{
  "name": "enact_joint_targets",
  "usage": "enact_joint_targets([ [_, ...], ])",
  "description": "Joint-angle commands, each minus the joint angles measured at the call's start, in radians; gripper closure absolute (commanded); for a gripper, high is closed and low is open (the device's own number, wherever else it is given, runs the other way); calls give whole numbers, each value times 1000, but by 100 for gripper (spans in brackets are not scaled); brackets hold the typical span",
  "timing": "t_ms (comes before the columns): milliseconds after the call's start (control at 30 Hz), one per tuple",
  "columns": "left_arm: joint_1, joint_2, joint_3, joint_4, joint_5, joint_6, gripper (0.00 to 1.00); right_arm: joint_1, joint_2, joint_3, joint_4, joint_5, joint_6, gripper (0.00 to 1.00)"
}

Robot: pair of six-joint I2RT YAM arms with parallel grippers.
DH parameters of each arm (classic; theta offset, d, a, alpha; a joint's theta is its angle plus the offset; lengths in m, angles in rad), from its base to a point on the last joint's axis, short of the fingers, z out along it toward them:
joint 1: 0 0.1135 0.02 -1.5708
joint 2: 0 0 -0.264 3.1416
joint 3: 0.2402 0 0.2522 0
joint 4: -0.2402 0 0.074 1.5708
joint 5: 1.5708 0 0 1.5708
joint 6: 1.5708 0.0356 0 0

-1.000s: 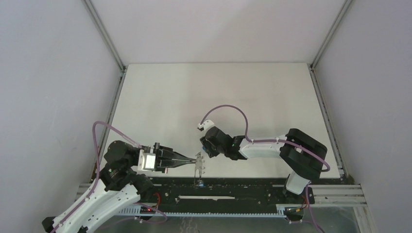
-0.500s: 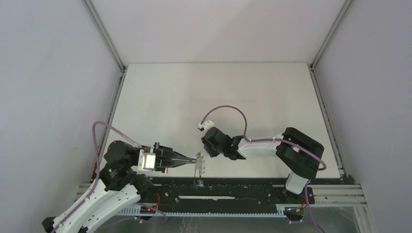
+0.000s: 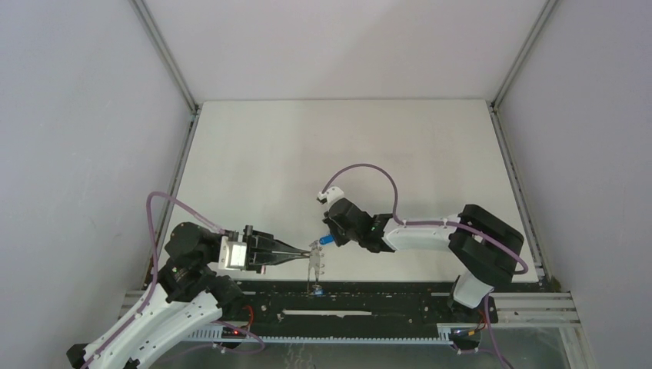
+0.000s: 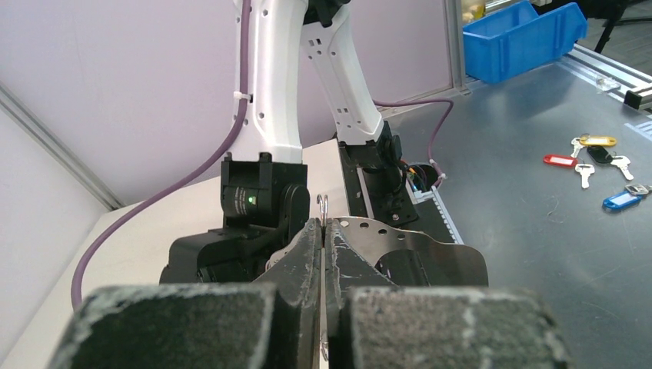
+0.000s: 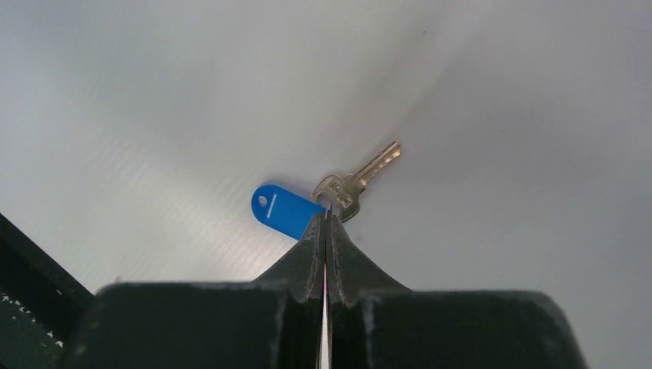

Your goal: Put the keys on the keyring

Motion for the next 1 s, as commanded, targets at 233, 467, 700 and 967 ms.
enact_joint_targets([
  [233, 9, 10, 19, 46, 9, -13, 100, -12, -69, -48, 34, 9, -4, 84],
  [467, 10, 10, 18, 48, 11, -13, 100, -8, -52, -49, 58, -31, 1, 58],
  [700, 14, 6, 15, 48, 12, -11, 100, -22, -32, -49, 73, -78, 17, 55],
  [967, 17, 5, 18, 49, 16, -13, 100, -43, -16, -60, 89, -85, 35, 58],
])
